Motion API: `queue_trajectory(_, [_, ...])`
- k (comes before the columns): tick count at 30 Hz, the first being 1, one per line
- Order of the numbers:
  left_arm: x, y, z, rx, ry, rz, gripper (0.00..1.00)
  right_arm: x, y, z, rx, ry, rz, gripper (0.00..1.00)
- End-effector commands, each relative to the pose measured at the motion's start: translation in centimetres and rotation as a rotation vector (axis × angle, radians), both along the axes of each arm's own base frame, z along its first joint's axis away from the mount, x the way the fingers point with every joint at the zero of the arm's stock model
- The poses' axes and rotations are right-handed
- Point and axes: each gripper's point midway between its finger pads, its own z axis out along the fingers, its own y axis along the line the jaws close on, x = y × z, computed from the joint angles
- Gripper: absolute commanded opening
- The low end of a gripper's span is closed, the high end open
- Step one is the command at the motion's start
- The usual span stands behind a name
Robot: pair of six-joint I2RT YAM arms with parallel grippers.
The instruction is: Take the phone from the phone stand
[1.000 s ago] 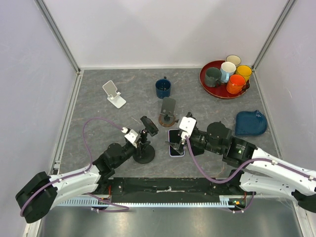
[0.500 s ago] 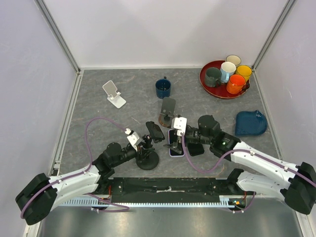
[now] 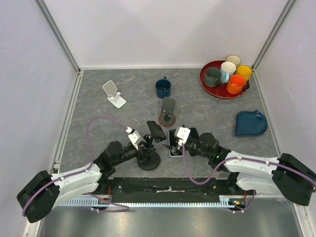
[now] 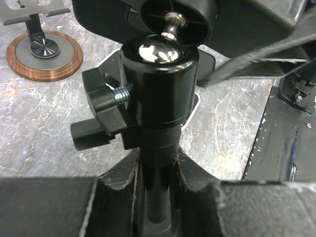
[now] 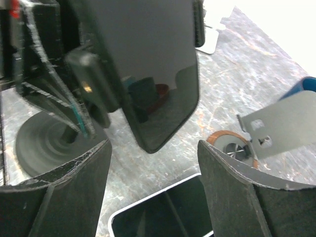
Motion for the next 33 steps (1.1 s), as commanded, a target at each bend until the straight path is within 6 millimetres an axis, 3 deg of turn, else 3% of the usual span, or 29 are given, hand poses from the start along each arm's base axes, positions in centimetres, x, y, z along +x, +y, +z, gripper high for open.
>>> queue_trajectory(1, [-0.2, -1.6, 4.2, -0.132, -0.028, -0.056, 0.02, 2.6, 0.0, 3.2, 0.151, -0.087, -0.138, 0.77])
queue_trajectory(9, [-0.1, -1.6, 3.8, -0.126, -0.008, -0.047, 0.02, 2.8, 1.9, 4.4, 0.232, -0.118, -0.134, 0.71])
queue_trajectory(18, [-0.2, -1.7, 4.1, -0.143, 0.01, -0.048, 0.02, 3.5, 3.2, 4.2, 0.224, -0.197, -0.242, 0.65])
queue_trajectory(24, [-0.6, -1.8, 3.6, -0.15, 0.044, -0.061, 0.02, 4.1, 3.5, 3.7, 0.216, -0.243, -0.312, 0.53])
queue_trajectory(27, [-0.5, -1.6, 3.4, -0.152, 0.045, -0.048, 0.02, 3.7, 3.7, 3.5, 0.217, -0.243, -0.304, 0.35])
queue_trajectory(28, [-0.4, -1.5, 3.2, -0.15, 0.047, -0.04, 0.02, 3.7, 3.5, 3.8, 0.225, -0.245, -0.307, 0.22])
queue_trajectory(31, [-0.1, -1.2, 2.9, -0.144, 0.055, -0.018, 0.02, 3.6, 2.9, 3.9, 0.213, -0.242, -0.313, 0.0])
queue_trajectory(33, [0.1, -0.9, 2.4, -0.134, 0.064, -0.003, 0.02, 3.3, 2.4, 4.3, 0.201, -0.249, -0.312, 0.0])
